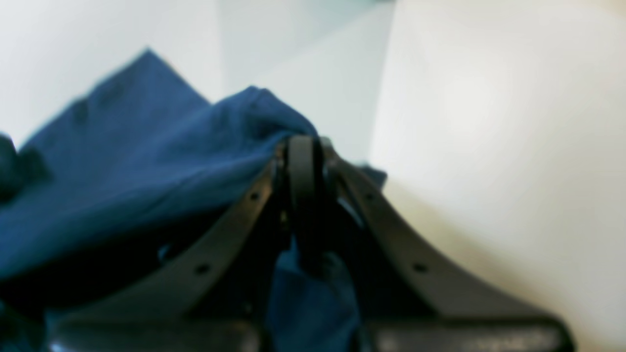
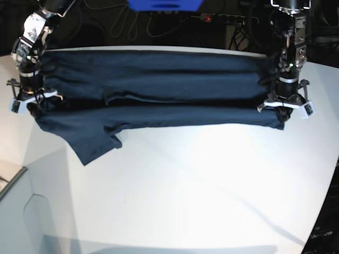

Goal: Layout the t-shirt on the table in an organized manner, then fold the t-shirt properly

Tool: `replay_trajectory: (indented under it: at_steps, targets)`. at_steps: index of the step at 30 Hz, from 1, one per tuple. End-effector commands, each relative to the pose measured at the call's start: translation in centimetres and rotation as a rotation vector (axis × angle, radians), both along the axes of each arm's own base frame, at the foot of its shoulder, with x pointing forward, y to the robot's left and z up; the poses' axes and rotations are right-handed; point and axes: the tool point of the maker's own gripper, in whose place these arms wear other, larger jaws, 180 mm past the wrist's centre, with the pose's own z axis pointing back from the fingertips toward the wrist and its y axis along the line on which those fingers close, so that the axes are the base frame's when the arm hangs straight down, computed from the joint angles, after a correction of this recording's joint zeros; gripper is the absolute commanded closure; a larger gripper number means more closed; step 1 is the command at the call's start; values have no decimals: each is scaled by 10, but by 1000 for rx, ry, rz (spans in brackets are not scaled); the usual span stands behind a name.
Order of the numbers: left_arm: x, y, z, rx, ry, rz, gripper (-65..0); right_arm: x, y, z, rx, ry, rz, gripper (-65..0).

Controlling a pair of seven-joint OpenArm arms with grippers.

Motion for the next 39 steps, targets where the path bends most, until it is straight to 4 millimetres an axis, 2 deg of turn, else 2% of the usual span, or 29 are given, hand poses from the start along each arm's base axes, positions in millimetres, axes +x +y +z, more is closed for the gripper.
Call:
replay_trajectory:
  at_steps: [1, 4, 5, 8, 10, 12, 15, 16, 17, 19, 23, 26, 30, 36, 39]
  targets:
    - [4, 4, 11, 23, -40, -2, -2, 8, -5, 16, -22, -60, 4, 0]
    - [0, 4, 9, 23, -32, -2, -2, 3, -3, 12, -25, -41, 16, -19]
    - [0, 4, 8, 22, -31, -3, -2, 4, 0, 11, -24, -38, 28, -52]
    - [-1, 4, 8, 22, -30, -3, -2, -1, -1, 11, -44, -21, 48, -204]
    - [-1, 4, 8, 22, -30, -3, -2, -2, -7, 28, -76, -56, 37, -294]
    - [0, 4, 8, 22, -31, -4, -2, -1, -14, 48, -110, -100, 18, -352]
    - [2, 0, 9, 20, -34, -13, -2, 6, -15, 75, -151, -158, 18, -370]
    - [2, -1, 8, 21, -30, -20, -2, 9, -12, 78, -154, -167, 27, -371]
    - [2, -4, 7, 21, -29, -28, -2, 22, -1, 83, -154, -184, 64, -372]
    - [2, -8, 6, 19, -26, -38, -2, 44, 26, 80, -136, -173, 183, -373]
    - [2, -9, 6, 18, -26, -40, -2, 84, 59, 57, -93, -40, 318, -373]
    - [4, -9, 7, 17, -29, -40, -2, 113, 64, 40, -59, 66, 356, -373]
    - [4, -9, 7, 18, -30, -40, -2, 141, 64, 16, -4, 165, 379, -373]
    - [6, -7, 10, 23, -35, -39, -2, 161, 64, -15, 83, 271, 392, -373]
    - [13, -7, 14, 24, -51, -39, -2, 163, 64, -24, 117, 268, 380, -373]
